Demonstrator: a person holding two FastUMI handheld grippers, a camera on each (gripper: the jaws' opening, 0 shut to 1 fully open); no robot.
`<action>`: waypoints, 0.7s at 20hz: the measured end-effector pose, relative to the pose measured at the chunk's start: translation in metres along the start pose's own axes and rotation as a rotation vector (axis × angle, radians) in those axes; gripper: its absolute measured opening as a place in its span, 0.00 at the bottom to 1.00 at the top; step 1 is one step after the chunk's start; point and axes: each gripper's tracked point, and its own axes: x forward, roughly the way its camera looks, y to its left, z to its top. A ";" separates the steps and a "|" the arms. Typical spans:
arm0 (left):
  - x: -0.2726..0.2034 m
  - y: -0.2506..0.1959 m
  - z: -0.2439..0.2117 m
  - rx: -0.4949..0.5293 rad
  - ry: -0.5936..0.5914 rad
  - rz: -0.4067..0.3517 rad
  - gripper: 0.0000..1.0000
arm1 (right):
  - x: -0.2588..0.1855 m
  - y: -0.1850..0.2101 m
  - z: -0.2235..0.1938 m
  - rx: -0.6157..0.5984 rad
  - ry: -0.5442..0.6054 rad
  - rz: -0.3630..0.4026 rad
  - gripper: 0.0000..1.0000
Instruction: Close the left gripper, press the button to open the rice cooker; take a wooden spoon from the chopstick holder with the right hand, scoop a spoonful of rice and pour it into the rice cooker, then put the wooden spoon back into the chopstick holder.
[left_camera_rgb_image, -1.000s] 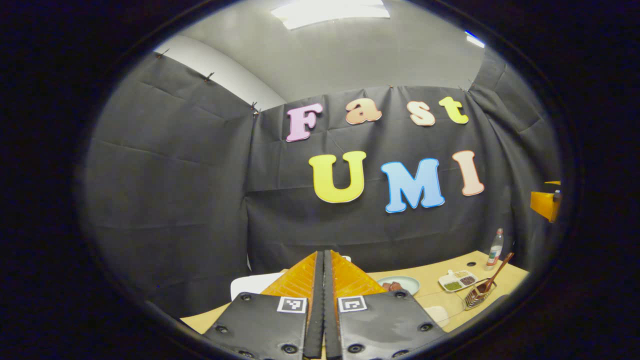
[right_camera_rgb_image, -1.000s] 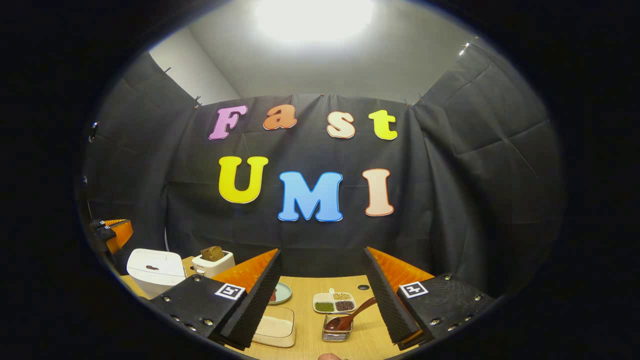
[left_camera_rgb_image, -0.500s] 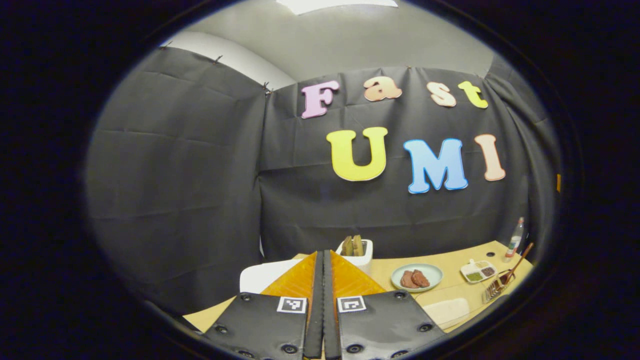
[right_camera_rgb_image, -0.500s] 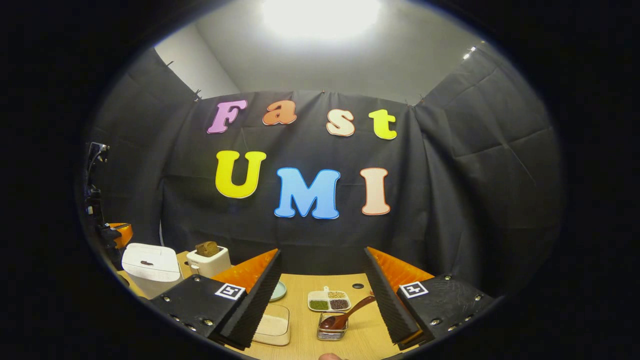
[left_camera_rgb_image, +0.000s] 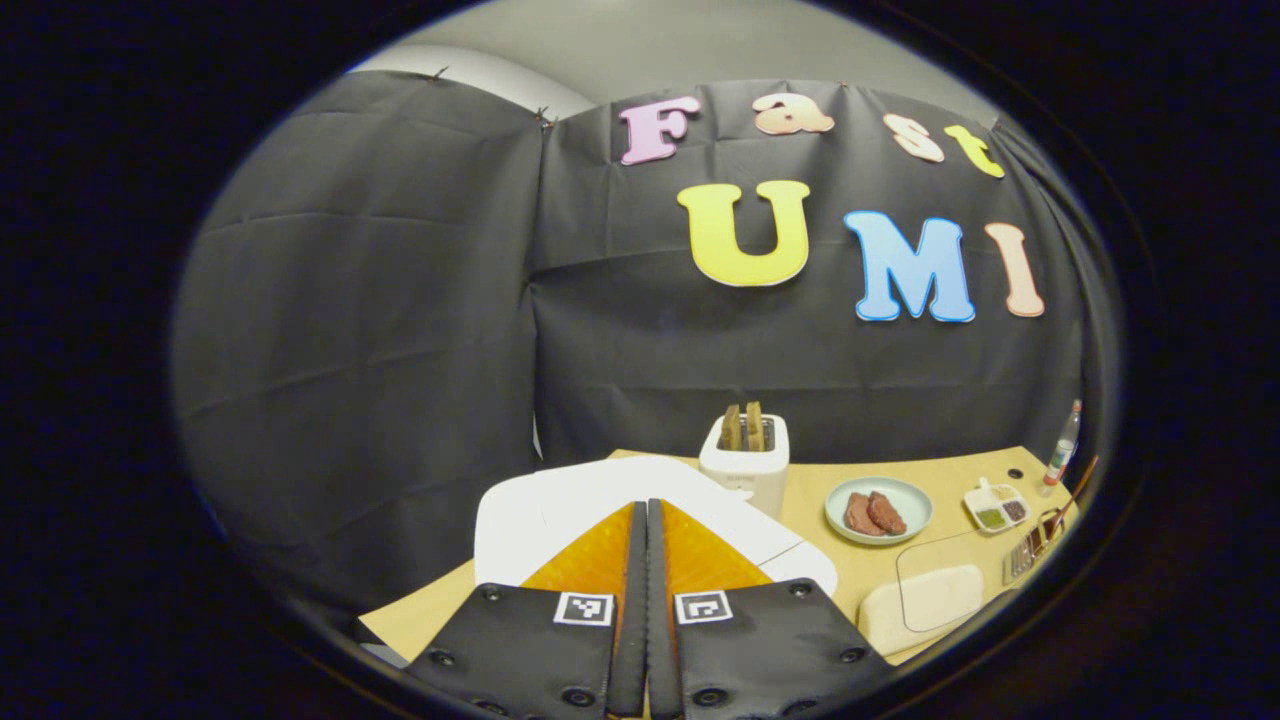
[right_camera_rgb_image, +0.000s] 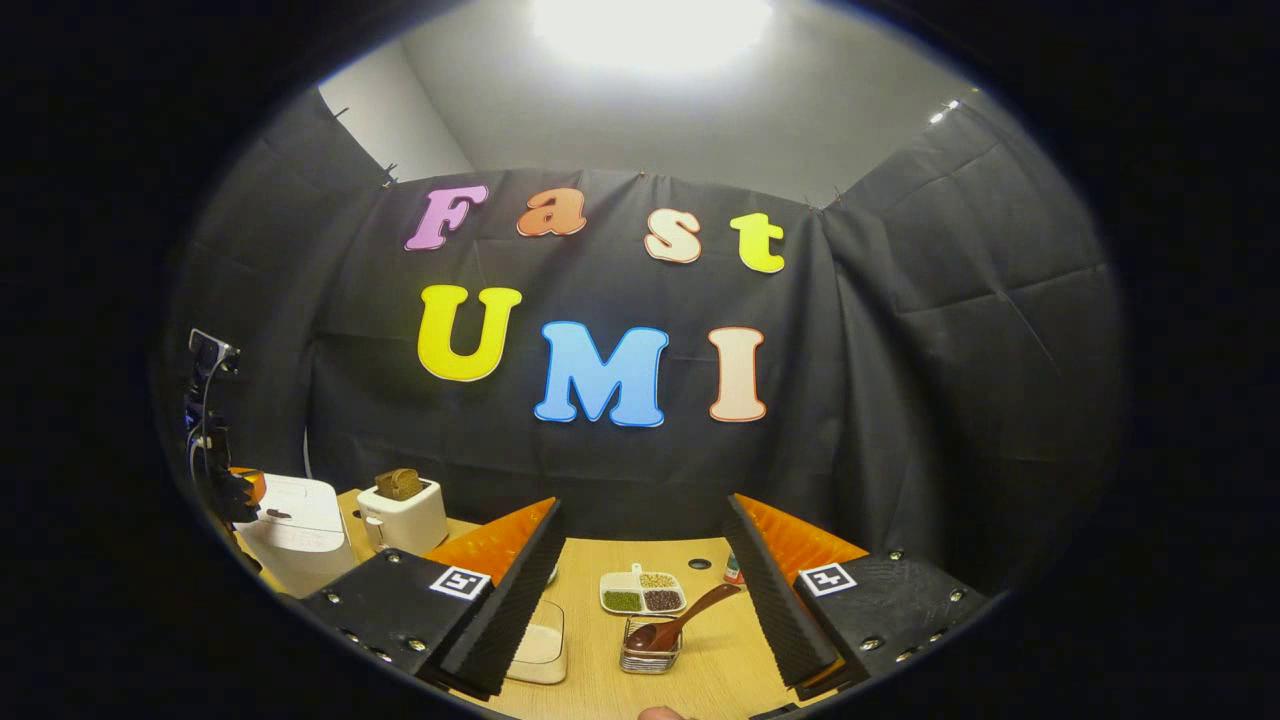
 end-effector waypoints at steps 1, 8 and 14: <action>0.003 0.000 -0.009 -0.005 0.019 0.000 0.08 | 0.000 -0.001 -0.002 -0.001 0.005 -0.002 0.96; 0.013 0.002 -0.048 -0.005 0.120 0.003 0.09 | 0.000 -0.006 -0.007 -0.004 0.020 -0.015 0.96; 0.013 0.002 -0.048 -0.030 0.092 0.002 0.09 | -0.001 -0.010 -0.015 -0.002 0.037 -0.014 0.97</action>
